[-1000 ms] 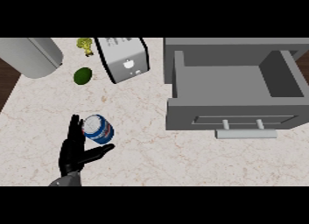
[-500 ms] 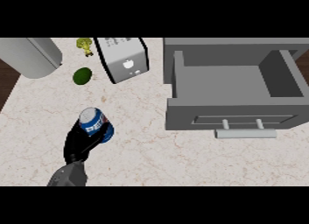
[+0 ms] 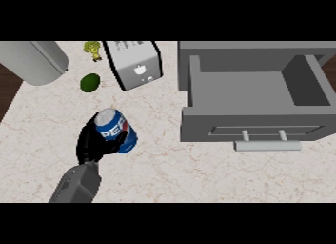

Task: Pick up the can, place it into the drawer and close the drawer

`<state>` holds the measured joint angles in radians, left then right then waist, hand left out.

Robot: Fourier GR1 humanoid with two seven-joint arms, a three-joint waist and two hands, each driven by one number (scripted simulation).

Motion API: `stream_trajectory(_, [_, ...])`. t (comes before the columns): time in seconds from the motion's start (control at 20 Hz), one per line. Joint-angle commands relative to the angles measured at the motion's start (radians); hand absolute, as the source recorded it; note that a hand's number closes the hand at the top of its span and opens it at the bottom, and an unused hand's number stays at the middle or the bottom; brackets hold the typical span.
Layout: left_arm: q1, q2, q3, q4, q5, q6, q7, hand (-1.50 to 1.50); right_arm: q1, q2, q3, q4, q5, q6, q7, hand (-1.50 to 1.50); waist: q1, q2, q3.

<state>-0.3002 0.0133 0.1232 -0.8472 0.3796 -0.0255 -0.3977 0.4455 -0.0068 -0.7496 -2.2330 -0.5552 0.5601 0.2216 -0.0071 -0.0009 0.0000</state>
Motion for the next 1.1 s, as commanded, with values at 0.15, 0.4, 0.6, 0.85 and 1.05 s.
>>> stream_trajectory(0.15, [0.089,0.012,-0.054,-0.206,0.006,-0.041,0.066,1.50,-0.012,0.006,0.009,0.025,0.040,-0.016,-0.032,-1.50,0.007,-0.001,0.000])
stream_trajectory(0.4, [-0.061,0.037,-0.014,-0.088,0.013,-0.036,0.077,1.50,0.064,0.006,0.051,-0.027,0.021,-0.037,-0.055,-1.50,-0.003,0.000,0.000])
stream_trajectory(0.6, [0.006,0.042,-0.060,-0.348,0.012,0.021,0.195,1.50,0.081,0.006,0.000,-0.009,-0.018,0.015,-0.058,-1.50,0.003,-0.004,0.001])
stream_trajectory(0.85, [-0.062,0.042,-0.114,-0.457,-0.022,0.125,0.329,1.50,0.059,0.006,0.054,-0.102,-0.026,-0.095,0.025,-1.50,0.000,-0.002,0.000])
stream_trajectory(1.05, [-0.077,-0.009,-0.177,-0.594,-0.087,0.257,0.421,1.50,0.028,-0.038,0.012,-0.046,-0.038,-0.064,0.013,-1.50,0.005,-0.002,0.000])
